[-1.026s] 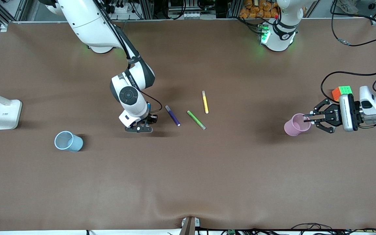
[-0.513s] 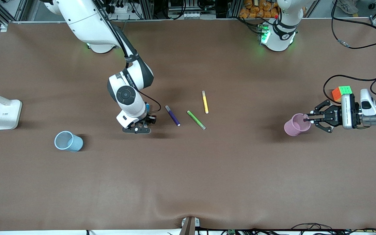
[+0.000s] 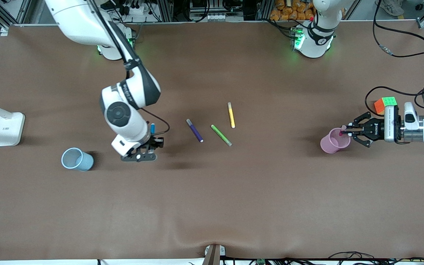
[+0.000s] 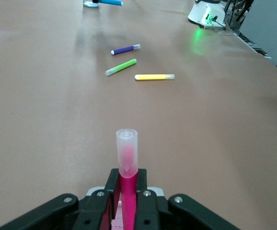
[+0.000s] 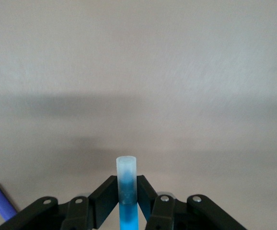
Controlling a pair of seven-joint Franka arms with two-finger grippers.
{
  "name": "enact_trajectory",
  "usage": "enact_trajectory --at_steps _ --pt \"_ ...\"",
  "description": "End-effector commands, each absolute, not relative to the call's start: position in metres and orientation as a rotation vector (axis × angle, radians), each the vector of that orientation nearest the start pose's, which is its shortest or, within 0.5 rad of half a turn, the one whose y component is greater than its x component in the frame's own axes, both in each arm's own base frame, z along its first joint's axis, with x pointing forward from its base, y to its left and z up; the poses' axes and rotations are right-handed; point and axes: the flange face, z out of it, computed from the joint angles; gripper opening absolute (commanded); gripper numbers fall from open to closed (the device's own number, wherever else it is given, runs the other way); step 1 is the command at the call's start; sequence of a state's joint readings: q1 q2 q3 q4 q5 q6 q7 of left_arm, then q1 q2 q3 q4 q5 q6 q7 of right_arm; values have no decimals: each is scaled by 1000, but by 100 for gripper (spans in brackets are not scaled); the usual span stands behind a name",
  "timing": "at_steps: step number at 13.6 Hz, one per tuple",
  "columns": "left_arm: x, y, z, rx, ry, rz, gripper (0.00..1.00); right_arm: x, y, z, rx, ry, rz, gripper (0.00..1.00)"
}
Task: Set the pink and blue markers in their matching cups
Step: 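Carry the blue marker to the blue cup while the left gripper lowers the pink marker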
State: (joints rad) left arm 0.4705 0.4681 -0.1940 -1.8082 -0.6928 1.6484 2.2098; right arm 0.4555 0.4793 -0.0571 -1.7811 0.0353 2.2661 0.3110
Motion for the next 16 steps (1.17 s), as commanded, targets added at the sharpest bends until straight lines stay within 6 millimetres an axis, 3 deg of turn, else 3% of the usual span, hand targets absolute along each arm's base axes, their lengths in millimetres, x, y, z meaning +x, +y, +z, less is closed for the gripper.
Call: enact_trajectory --at_steps 1,4,8,9,10,13,16 --pt "583 109 272 1456 -1695 688 0 625 231 305 -3123 -239 -47 0" --pt "590 109 265 1439 -1750 718 0 649 193 325 -3098 -401 -113 0" --pt "593 109 262 1451 -1769 708 0 665 154 347 -3047 -566 -176 0" --pt "593 111 262 1453 -1775 705 32 666 144 352 -3017 -604 -187 0" --pt "593 110 260 1457 -1771 697 99 669 132 355 -2987 -649 -201 0" --pt "600 107 270 1505 -1758 643 100 674 100 366 -2917 -794 -255 0" --pt "618 95 319 1654 -1759 484 100 679 68 372 -2829 -934 -318 0"
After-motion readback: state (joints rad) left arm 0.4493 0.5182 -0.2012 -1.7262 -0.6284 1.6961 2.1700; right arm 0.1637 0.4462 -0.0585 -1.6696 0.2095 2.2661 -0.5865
